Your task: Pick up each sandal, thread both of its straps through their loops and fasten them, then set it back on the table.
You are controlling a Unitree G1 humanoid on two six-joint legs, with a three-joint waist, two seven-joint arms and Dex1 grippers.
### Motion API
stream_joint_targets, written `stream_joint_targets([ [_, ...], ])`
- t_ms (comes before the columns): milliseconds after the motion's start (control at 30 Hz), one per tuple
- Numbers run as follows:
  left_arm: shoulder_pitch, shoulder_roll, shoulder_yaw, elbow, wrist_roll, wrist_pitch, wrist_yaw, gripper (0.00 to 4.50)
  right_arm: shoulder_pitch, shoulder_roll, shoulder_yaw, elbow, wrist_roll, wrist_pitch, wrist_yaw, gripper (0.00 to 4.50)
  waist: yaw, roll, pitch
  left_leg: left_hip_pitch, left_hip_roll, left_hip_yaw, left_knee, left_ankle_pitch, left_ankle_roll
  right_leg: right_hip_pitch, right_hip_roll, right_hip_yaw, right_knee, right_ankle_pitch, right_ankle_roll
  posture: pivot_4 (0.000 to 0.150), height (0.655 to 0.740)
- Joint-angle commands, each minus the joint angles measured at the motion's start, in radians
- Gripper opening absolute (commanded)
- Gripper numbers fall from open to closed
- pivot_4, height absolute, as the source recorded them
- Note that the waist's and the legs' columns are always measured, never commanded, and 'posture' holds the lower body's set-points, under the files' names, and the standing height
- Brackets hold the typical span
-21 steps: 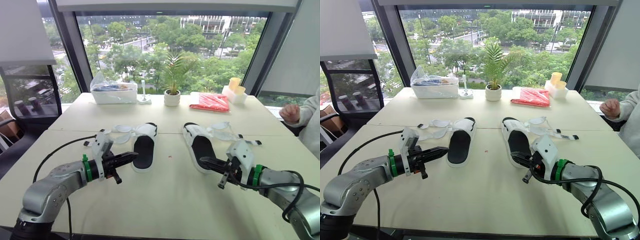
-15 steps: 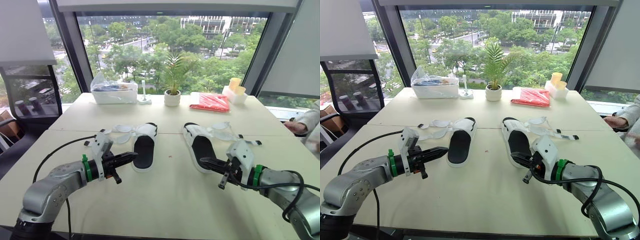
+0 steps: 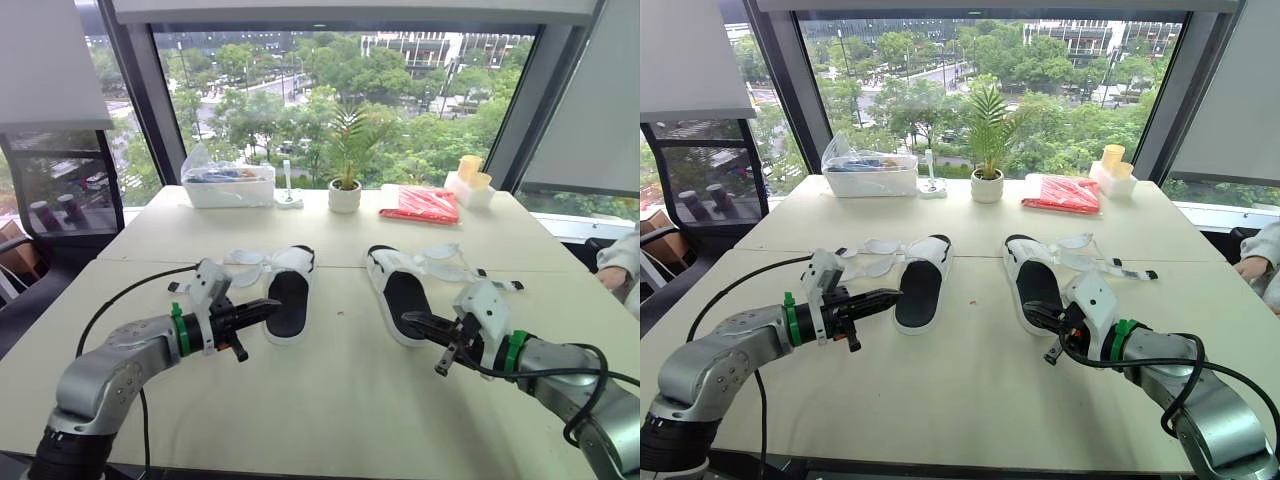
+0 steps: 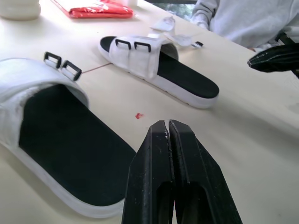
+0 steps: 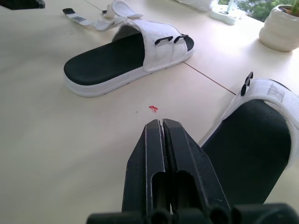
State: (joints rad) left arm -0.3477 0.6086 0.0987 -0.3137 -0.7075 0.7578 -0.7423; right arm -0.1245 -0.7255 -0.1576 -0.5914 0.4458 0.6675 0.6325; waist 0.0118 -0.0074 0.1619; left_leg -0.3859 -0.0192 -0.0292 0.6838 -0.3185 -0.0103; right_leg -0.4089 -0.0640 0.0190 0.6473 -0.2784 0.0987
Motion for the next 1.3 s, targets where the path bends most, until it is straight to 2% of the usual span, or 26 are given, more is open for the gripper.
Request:
stream_joint_targets([
  [33,-0.012,-0.005,0.001,-0.039,-0.008,-0.004,0.006,0.07,-0.005,-0.004,-0.024,-0.029,-0.008,-0.034,-0.007,0.0,-0.001,0.0,0.0,0.0,0.0,0.0,0.0,0.0,0.0,0.0,0.0,0.0,0.0,0.0,0.0,0.15,0.7374],
  [267,-0.006,-0.007,-0.002,-0.046,-0.007,-0.006,0.008,0.07,-0.019,-0.002,-0.005,0.002,-0.059,-0.063,-0.029,0.0,-0.001,0.0,0.0,0.0,0.0,0.0,0.0,0.0,0.0,0.0,0.0,0.0,0.0,0.0,0.0,0.15,0.7374],
  [300,-0.003,-0.008,-0.001,-0.047,-0.006,-0.008,0.01,0.02,-0.024,-0.006,0.003,0.016,-0.08,-0.073,-0.036,0.25,-0.001,0.0,0.0,0.0,0.0,0.0,0.0,0.0,0.0,0.0,0.0,0.0,0.0,0.0,0.0,0.15,0.7374],
  [367,0.008,-0.014,-0.003,-0.05,-0.002,-0.014,0.013,0.0,-0.043,-0.014,0.025,0.059,-0.155,-0.108,-0.07,0.89,-0.001,0.0,0.0,0.0,0.0,0.0,0.0,0.0,0.0,0.0,0.0,0.0,0.0,0.0,0.0,0.15,0.7374],
  [567,0.013,-0.034,-0.031,-0.057,0.012,-0.024,0.017,0.0,-0.194,-0.032,0.161,0.298,-0.43,-0.268,-0.173,4.08,-0.004,0.0,0.0,0.0,0.0,0.0,0.0,0.001,-0.001,-0.001,0.0,0.0,0.0,0.0,0.0,0.15,0.7374],
  [600,0.011,-0.035,-0.039,-0.055,0.019,-0.031,0.014,0.0,-0.229,-0.032,0.192,0.359,-0.48,-0.302,-0.19,4.47,-0.005,0.0,0.0,0.0,0.0,0.0,0.0,0.001,-0.002,-0.001,0.001,0.0,0.0,0.0,0.0,0.15,0.7374],
  [900,0.016,-0.052,-0.047,-0.055,0.045,-0.056,0.023,0.0,-0.582,0.054,0.442,1.005,-0.794,-0.646,-0.3,4.47,-0.026,0.0,0.0,-0.001,0.0,0.001,-0.001,0.005,-0.008,-0.002,0.001,0.0,0.001,0.0,0.0,0.15,0.7374],
  [1133,0.042,-0.067,-0.04,-0.084,0.05,-0.059,0.055,0.0,-0.843,0.201,0.524,1.529,-0.927,-0.837,-0.526,4.47,-0.034,0.0,0.0,-0.002,0.0,0.002,-0.001,0.006,-0.011,-0.004,0.001,0.001,0.001,0.0,0.0,0.15,0.7374],
  [1300,0.054,-0.066,-0.029,-0.098,0.046,-0.058,0.07,0.0,-0.971,0.28,0.538,1.761,-0.955,-0.892,-0.627,4.47,-0.034,0.0,0.0,-0.002,0.0,0.002,-0.001,0.006,-0.011,-0.005,0.001,0.002,0.002,0.0,0.0,0.15,0.7374],
])
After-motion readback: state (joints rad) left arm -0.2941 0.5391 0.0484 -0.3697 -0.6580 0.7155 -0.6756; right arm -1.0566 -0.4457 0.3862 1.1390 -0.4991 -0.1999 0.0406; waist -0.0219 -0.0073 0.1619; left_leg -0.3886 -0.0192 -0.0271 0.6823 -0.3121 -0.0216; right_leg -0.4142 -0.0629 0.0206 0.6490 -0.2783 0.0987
